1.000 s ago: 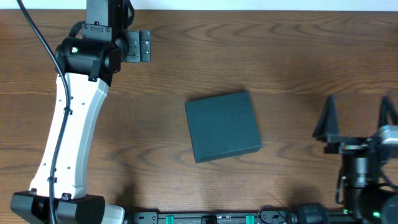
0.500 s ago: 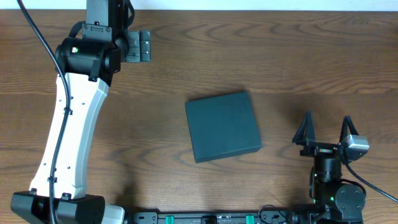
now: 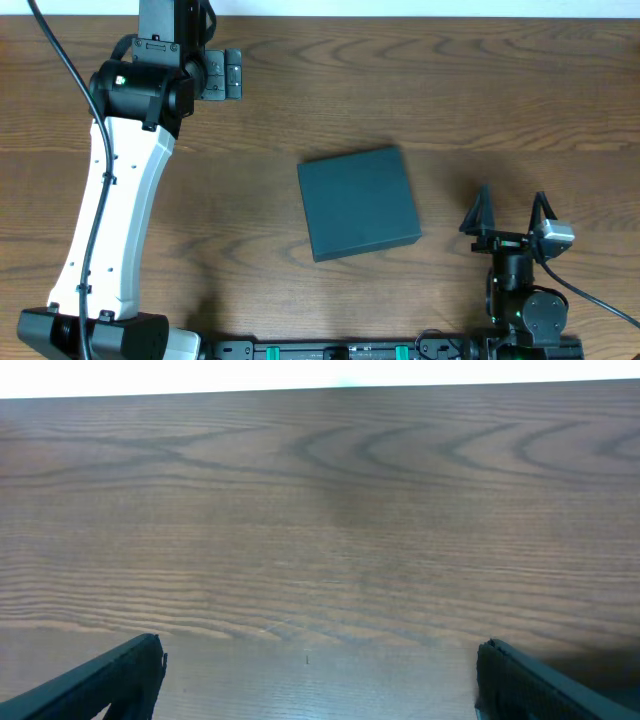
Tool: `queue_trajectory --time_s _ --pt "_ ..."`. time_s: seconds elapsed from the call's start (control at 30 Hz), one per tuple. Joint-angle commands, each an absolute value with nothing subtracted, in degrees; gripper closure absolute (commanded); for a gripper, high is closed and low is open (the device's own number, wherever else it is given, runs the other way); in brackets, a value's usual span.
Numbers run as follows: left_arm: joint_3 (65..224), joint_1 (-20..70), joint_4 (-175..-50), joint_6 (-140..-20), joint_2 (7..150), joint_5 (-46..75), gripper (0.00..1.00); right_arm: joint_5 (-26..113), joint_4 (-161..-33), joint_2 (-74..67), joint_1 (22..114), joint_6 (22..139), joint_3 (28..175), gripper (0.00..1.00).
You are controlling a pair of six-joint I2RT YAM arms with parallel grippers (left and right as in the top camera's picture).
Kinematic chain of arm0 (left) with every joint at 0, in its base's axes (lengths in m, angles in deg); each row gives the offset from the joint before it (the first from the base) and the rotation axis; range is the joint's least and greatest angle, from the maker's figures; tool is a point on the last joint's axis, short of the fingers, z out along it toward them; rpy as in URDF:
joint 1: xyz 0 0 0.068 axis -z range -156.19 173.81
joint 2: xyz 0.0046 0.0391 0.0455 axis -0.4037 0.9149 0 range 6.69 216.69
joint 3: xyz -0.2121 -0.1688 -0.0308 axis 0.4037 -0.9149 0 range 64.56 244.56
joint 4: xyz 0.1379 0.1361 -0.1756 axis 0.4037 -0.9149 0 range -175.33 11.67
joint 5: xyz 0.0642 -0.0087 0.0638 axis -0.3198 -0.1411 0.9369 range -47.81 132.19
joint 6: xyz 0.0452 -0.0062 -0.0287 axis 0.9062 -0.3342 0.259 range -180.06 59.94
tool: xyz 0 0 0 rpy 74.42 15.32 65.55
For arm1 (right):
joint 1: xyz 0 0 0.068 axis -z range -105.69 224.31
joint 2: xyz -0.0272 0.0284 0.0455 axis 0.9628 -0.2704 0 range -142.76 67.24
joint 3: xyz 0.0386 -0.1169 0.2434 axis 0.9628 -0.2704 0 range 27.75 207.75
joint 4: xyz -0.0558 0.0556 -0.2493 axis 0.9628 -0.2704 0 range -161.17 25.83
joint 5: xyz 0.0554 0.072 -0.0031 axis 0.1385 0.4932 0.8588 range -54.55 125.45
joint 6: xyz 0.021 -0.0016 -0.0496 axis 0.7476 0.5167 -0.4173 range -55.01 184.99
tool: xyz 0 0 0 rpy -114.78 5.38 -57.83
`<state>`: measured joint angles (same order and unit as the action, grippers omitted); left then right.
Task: Pack container
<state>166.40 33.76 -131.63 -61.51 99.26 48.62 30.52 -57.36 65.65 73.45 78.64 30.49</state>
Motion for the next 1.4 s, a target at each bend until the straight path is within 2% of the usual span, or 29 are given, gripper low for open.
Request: queue_trajectory --time_s 0.0,0.23,0.43,0.7,0.9,1.37 --pt "166.4 33.7 -131.6 -61.2 99.2 49.3 0.01 33.5 -56.8 66.2 73.9 77.2 29.4 0.01" --pt "166.4 33.7 -131.6 -61.2 99.2 49.3 0.01 41.9 -57.6 66.3 73.9 66.7 28.0 0.01" --pt "166.4 33.7 -131.6 -61.1 99.2 49.3 0.02 42.1 -60.4 66.3 73.9 61.2 28.0 0.01" --pt "166.4 33.7 -131.6 -61.1 99.2 49.3 0.02 41.7 -61.4 66.3 73.9 61.1 28.0 0.01" --pt "166.4 33.7 -131.6 -61.2 99.2 49.3 0.01 41.7 -68.0 66.3 73.9 61.1 28.0 0.01" --pt "166.4 33.7 -131.6 -61.1 99.2 49.3 0.02 41.7 -67.8 66.0 73.9 61.1 28.1 0.01"
